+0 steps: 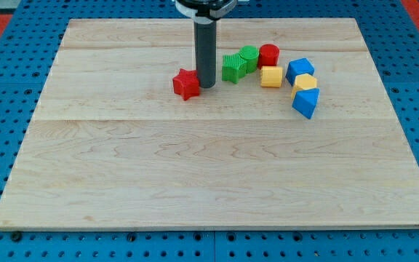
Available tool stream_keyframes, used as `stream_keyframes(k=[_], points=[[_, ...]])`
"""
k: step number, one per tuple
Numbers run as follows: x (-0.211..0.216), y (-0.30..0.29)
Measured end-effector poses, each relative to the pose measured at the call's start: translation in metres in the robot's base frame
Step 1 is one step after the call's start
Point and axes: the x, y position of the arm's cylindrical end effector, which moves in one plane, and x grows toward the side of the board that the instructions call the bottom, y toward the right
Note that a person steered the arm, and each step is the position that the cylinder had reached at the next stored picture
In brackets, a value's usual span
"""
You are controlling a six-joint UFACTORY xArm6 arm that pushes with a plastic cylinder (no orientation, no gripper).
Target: Move the red star parallel left of the green star
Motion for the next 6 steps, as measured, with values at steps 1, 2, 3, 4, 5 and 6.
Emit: stream_keyframes(k=[1,2,3,4,5,6], points=[[0.009,-0.017],[0.013,-0.057],[0.019,-0.076],[0.000,-0.102],[-0.002,-0.137],[-0.005,-0.156]])
